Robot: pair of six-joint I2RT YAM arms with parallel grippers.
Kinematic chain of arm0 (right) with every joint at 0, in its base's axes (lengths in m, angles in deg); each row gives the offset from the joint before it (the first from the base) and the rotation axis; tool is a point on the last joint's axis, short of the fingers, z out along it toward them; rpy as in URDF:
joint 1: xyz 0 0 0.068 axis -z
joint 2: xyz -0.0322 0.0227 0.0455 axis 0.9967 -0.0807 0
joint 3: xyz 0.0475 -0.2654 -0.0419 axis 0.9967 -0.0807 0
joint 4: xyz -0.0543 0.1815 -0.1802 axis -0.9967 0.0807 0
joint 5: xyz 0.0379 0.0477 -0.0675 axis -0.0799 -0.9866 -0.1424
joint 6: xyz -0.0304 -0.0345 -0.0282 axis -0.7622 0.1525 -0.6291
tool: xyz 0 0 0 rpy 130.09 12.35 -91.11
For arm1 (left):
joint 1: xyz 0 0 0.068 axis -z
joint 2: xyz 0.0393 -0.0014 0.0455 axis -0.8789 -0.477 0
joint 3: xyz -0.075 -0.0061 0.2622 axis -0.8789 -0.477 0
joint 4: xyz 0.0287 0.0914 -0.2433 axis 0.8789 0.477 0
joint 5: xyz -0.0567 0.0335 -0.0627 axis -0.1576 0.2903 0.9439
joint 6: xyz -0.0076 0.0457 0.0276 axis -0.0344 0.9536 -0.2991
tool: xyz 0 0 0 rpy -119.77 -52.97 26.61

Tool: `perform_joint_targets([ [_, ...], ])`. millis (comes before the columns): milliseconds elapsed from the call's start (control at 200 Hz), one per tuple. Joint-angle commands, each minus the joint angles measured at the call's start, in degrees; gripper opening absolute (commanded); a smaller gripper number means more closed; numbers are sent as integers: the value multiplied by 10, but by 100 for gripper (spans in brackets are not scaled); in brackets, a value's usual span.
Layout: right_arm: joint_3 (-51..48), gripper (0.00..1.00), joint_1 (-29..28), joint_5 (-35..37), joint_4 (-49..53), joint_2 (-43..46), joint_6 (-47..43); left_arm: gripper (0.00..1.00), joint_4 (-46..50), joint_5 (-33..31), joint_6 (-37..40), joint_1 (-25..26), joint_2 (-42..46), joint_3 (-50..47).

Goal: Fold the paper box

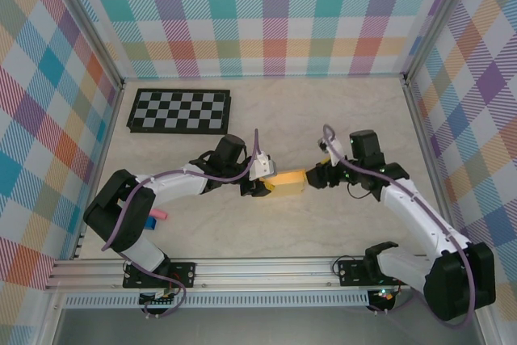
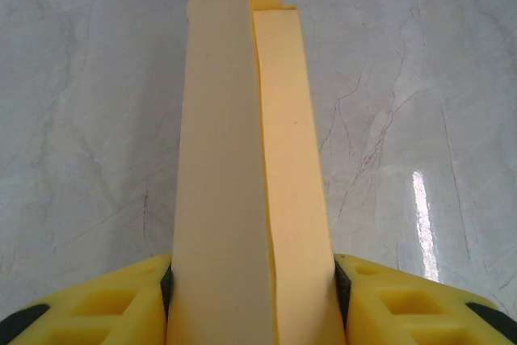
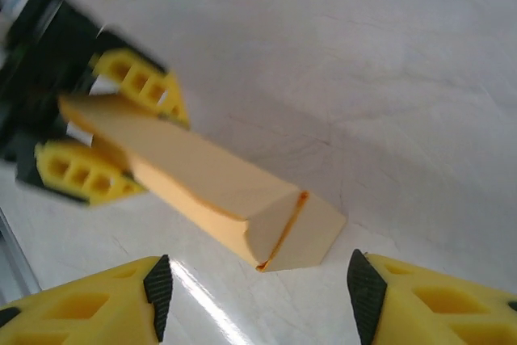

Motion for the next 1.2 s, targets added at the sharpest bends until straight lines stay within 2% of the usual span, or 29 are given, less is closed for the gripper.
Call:
perform_joint_targets([
  [0, 68, 57, 42, 2, 78, -52, 242, 47, 23, 0, 14, 8, -6, 8],
  [55, 70, 57, 56, -41, 76, -79, 302, 47, 23, -1, 14, 8, -5, 8],
  [140, 66, 58, 54, -79, 51, -96, 347, 47, 24, -1, 15, 8, -5, 10],
  [305, 90, 59, 45, -113, 84, -149, 328, 47, 25, -1, 14, 8, -4, 9],
  [440, 84, 57, 32, -142, 59, -186, 340, 47, 23, 0, 14, 8, -7, 11],
  [625, 91, 50, 10, -143, 47, -209, 358, 47, 27, -4, 14, 8, -7, 10],
  [880, 55, 44, 10, -129, 56, -183, 335, 46, 28, -7, 11, 9, -11, 11],
  [1195, -40, 42, 9, -112, -29, -118, 329, 46, 31, -8, 6, 9, -19, 16],
])
